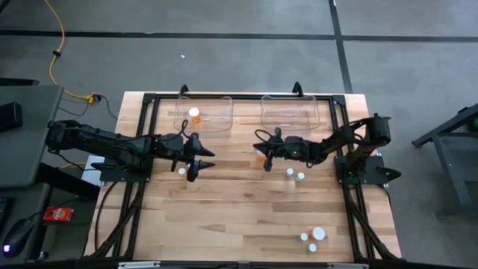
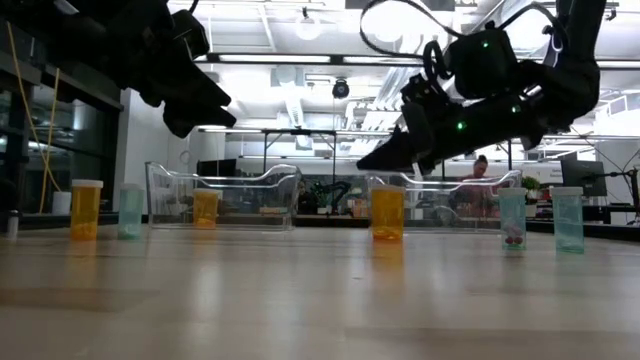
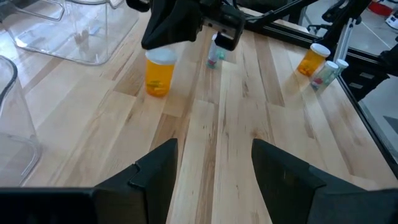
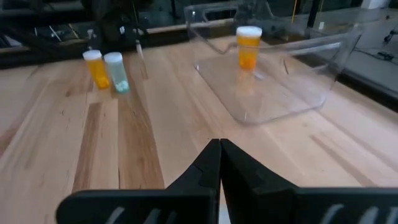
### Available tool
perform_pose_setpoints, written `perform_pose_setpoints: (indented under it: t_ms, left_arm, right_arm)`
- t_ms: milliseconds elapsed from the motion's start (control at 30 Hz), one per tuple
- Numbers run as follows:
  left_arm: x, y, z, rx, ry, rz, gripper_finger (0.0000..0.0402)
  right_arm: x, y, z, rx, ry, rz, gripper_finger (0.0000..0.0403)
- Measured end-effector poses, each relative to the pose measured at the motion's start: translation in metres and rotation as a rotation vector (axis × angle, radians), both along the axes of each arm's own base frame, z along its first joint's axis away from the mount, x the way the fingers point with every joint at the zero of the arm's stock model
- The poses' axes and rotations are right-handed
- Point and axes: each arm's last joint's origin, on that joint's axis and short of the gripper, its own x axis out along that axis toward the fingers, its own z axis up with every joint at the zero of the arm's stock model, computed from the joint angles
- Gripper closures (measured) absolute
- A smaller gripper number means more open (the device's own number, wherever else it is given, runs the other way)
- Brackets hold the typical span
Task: Pick and place medicine bottles into bin by pill shape (circle, oval)
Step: Put the top orange capsule bottle into the left transparent bin
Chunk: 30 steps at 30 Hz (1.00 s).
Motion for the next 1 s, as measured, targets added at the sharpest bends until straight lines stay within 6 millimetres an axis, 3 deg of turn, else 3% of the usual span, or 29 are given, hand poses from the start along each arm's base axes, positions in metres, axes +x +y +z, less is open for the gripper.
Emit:
perform_pose_setpoints:
  t_ms: [267, 467, 600, 733, 900, 1000]
  left_arm:
    - [0.003, 0.001, 0.006, 0.016, -0.065, 0.013, 0.0206]
    - [0.02, 0.001, 0.003, 0.101, -0.156, 0.062, 0.0207]
    - [0.049, 0.008, -0.013, 0.127, -0.071, 0.086, 0.0221]
    - [0.093, 0.02, -0.012, 0.214, -0.041, 0.097, 0.0257]
    - [0.146, 0.033, -0.018, 0.31, -0.011, 0.037, 0.0346]
    - [0.167, 0.044, -0.03, 0.316, 0.016, 0.05, 0.0392]
  right_arm:
    - [-0.007, 0.001, 0.034, -0.048, -0.068, 0.009, 0.0403]
    - [-0.032, 0.003, 0.044, 0.049, 0.139, -0.012, 0.0403]
    - [-0.053, 0.007, 0.04, 0.136, 0.326, -0.06, 0.0403]
    - [-0.063, 0.01, 0.034, 0.182, 0.436, -0.103, 0.0403]
    - [-0.061, 0.013, 0.024, 0.189, 0.473, -0.102, 0.0403]
    - [-0.06, 0.013, 0.012, 0.2, 0.469, -0.104, 0.0403]
